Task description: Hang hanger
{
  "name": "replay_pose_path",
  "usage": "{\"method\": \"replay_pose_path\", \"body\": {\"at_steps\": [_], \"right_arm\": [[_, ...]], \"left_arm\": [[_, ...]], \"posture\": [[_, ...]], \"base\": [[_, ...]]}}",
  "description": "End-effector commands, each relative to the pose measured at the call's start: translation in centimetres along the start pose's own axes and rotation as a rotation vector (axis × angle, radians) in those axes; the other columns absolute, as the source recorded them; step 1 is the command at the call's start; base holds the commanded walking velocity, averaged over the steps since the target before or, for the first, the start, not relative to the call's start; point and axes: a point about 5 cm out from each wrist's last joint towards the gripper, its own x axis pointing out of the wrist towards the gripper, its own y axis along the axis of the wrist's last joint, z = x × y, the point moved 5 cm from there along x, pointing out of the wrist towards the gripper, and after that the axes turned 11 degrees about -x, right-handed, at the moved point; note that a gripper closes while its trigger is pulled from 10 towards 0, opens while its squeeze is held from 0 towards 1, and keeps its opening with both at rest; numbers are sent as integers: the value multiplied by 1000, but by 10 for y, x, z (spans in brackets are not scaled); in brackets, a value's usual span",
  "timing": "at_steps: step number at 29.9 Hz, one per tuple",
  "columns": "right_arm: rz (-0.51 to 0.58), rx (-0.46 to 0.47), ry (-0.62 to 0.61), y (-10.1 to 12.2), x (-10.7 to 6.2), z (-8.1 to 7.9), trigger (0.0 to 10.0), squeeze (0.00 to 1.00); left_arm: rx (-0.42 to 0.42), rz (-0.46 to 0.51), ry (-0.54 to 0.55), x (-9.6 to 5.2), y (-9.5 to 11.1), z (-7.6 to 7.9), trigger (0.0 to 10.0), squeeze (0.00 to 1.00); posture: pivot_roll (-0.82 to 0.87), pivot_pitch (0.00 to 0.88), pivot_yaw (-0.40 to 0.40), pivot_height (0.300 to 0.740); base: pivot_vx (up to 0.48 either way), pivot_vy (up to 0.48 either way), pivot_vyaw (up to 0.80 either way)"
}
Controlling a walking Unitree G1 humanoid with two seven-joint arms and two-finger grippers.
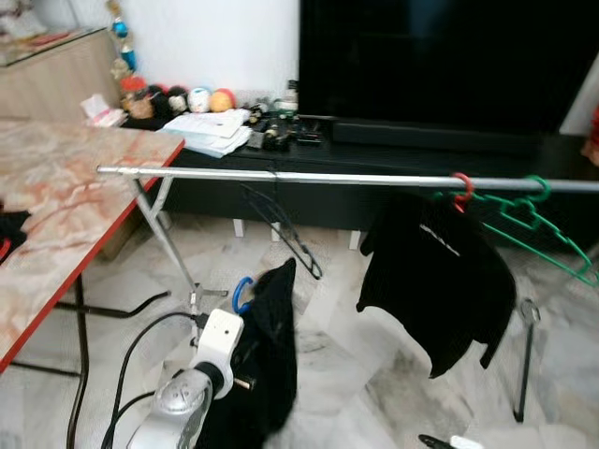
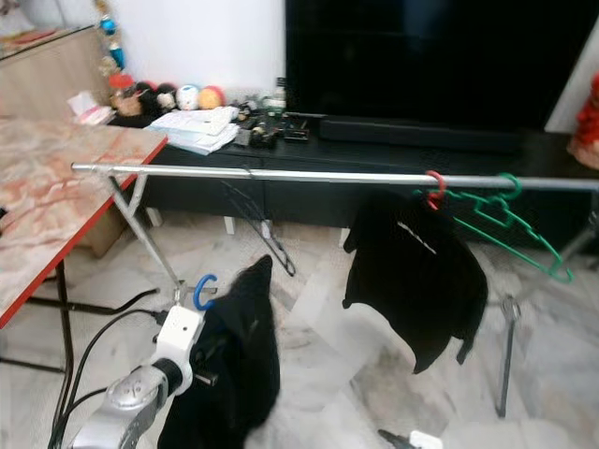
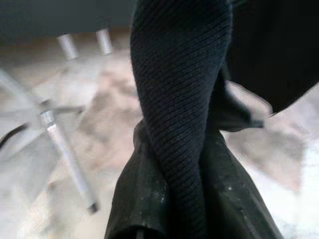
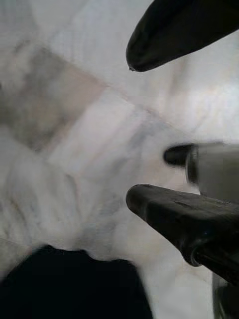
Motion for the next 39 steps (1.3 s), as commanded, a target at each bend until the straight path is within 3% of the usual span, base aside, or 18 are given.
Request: {"method": "replay_pose_path", "body": {"at_steps": [1,15,27,31,33,39], "right_arm": [[-32,7,5,-12,-2,-3,10000,0],[-31,3,-1,-11,-2,-1,10000,0],[-29,17,-11,-9,-1,3,10000,0],[-30,13,-6,-9,-1,3,10000,0],[-29,15,-7,-9,-1,4,10000,0],[-28,14,-4,-8,-1,5,10000,0]], "left_arm": [[14,31,15,0,7,-2,10000,0],[2,38,51,-2,7,-8,10000,0],[9,57,202,-12,3,-37,10000,0],[86,24,246,-15,-6,-47,10000,0],[39,37,271,-19,-7,-52,10000,0],[7,59,288,-24,-6,-55,10000,0]], "posture": [[65,29,15,740],[64,61,12,740],[63,66,-1,740],[61,65,-8,740],[58,65,-12,740],[63,65,-19,740]], "base": [[0,-480,0],[0,-472,0],[0,-458,0],[0,-133,0],[0,0,0],[0,0,0]]}}
